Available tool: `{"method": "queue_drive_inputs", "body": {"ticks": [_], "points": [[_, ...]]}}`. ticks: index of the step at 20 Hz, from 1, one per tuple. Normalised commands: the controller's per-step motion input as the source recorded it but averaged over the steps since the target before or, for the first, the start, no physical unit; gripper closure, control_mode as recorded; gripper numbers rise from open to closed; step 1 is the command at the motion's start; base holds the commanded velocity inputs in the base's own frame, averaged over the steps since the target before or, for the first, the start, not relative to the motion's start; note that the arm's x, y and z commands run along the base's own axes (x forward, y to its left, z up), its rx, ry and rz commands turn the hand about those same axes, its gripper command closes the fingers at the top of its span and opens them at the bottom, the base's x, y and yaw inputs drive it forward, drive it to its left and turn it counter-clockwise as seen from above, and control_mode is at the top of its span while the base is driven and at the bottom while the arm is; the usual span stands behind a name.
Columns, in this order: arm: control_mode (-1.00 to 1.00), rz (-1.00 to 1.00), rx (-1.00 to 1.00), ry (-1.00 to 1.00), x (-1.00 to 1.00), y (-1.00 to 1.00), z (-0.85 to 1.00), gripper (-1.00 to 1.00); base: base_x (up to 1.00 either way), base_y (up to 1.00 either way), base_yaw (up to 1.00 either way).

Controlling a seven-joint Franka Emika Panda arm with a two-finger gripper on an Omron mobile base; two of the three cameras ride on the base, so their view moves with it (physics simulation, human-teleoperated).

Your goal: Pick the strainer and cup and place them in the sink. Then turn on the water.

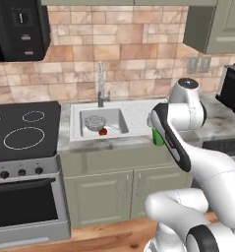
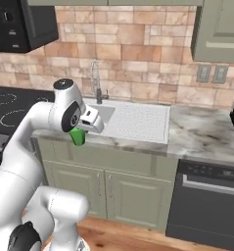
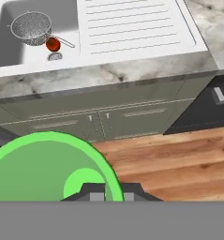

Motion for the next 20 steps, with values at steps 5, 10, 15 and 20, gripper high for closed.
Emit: {"method": "queue_drive_inputs", "body": {"ticks": [5, 10, 15, 20], "points": [[1.00, 0.00, 0.00, 0.00, 0.00, 0.00, 0.00, 1.00, 0.45, -0.13, 0.11], [1.00, 0.00, 0.00, 0.00, 0.00, 0.00, 0.00, 1.00, 0.41, -0.26, 0.08], [1.00, 0.00, 0.00, 0.00, 0.00, 0.00, 0.00, 1.00, 0.63, -0.31, 0.06], [1.00, 0.00, 0.00, 0.00, 0.00, 0.00, 0.00, 1.00, 0.42, -0.37, 0.07]]}}
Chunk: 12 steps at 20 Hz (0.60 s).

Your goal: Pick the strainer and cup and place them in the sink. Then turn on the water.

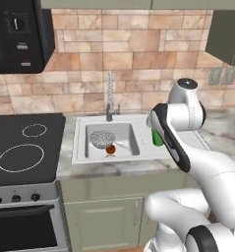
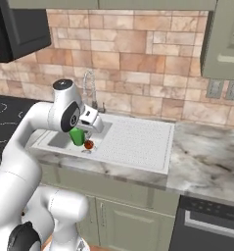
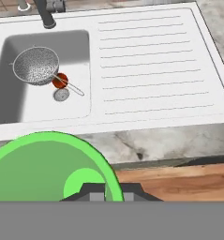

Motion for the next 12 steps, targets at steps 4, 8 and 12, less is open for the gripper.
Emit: {"method": "queue_drive_inputs", "body": {"ticks": [4, 8, 12], "points": [[1.00, 0.00, 0.00, 0.00, 0.00, 0.00, 0.00, 1.00, 0.45, -0.37, 0.07], [1.00, 0.00, 0.00, 0.00, 0.00, 0.00, 0.00, 1.00, 0.32, -0.30, 0.08], [1.00, 0.00, 0.00, 0.00, 0.00, 0.00, 0.00, 1.00, 0.37, -0.26, 0.09]]}}
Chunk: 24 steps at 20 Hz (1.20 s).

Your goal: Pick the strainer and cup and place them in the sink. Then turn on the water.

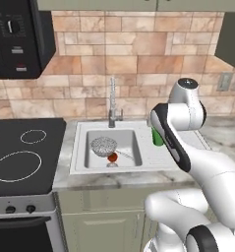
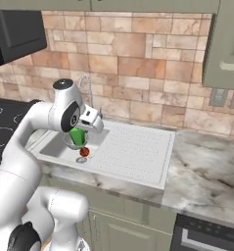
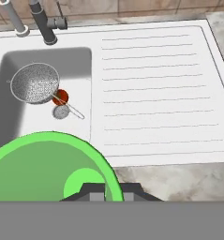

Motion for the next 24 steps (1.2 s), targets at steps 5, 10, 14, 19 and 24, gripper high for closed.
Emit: {"method": "queue_drive_inputs", "body": {"ticks": [5, 10, 14, 19, 24], "points": [[1.00, 0.00, 0.00, 0.00, 0.00, 0.00, 0.00, 1.00, 0.52, -0.22, 0.07], [1.00, 0.00, 0.00, 0.00, 0.00, 0.00, 0.00, 1.00, 0.53, -0.17, 0.04], [1.00, 0.00, 0.00, 0.00, 0.00, 0.00, 0.00, 1.00, 0.47, -0.11, 0.03], [1.00, 0.00, 0.00, 0.00, 0.00, 0.00, 0.00, 1.00, 0.39, -0.11, 0.03], [1.00, 0.00, 0.00, 0.00, 0.00, 0.00, 0.00, 1.00, 0.06, -0.01, 0.01]]}}
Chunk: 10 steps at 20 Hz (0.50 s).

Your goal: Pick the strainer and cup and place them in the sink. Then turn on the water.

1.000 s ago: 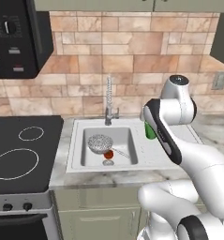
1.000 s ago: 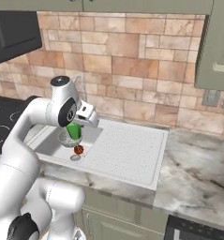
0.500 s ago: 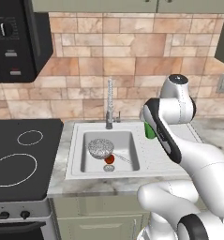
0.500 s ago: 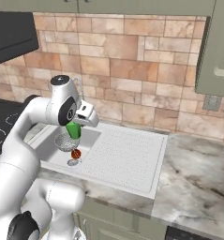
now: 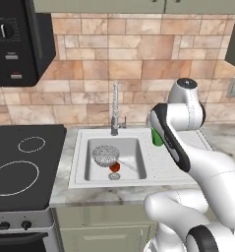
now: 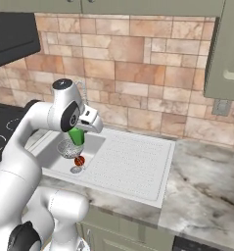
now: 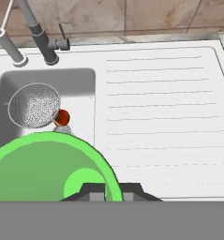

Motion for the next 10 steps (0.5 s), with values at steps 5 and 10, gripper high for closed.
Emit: {"method": "queue_drive_inputs", "body": {"ticks": [5, 10], "points": [[1.00, 0.00, 0.00, 0.00, 0.00, 0.00, 0.00, 1.00, 0.00, 0.00, 0.00], [1.00, 0.00, 0.00, 0.00, 0.00, 0.00, 0.00, 1.00, 0.00, 0.00, 0.00]]}}
